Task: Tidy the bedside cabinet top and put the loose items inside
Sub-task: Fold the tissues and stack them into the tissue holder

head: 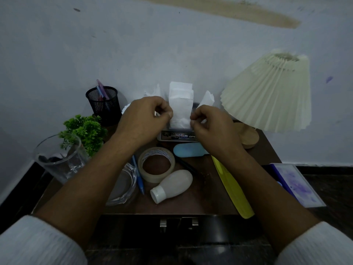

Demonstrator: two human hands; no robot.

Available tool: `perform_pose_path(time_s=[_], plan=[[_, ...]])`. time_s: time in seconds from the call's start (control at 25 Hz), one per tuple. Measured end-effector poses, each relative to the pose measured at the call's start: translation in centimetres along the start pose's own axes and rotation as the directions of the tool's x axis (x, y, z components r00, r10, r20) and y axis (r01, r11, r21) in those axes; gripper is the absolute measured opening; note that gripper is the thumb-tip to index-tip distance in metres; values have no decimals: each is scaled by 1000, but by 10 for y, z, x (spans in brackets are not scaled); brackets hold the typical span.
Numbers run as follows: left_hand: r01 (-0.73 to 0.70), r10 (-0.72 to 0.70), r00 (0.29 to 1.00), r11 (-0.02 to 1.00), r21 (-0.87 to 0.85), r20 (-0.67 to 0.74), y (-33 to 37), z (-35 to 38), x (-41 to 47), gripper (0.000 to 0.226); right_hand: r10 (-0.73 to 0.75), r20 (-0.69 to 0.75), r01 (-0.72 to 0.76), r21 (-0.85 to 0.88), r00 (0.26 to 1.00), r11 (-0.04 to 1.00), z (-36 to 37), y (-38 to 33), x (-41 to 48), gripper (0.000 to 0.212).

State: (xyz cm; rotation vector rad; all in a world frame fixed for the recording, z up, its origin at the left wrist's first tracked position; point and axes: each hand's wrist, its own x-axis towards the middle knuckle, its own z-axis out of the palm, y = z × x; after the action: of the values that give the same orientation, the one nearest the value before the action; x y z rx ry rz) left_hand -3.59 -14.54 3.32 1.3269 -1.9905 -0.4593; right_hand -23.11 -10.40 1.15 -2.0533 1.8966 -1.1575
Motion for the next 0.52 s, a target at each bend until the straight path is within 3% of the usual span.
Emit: perform_pose_path(time_s=[0.16,0.32,0.52], plan=[[108,-114,992,989,99,49,-5,-7,-11,26,77,86,-74,-48,993,996,-8,4,-15,10],[222,-240,966,961,165,100,-11,-3,-23,16,207,89,-195,-129,974,972,-13,11,-24,14],[287,-263,944,952,-106,199,-11,1,-29,37,285,150,-287,-9,947,958,-10,12,-24,32]])
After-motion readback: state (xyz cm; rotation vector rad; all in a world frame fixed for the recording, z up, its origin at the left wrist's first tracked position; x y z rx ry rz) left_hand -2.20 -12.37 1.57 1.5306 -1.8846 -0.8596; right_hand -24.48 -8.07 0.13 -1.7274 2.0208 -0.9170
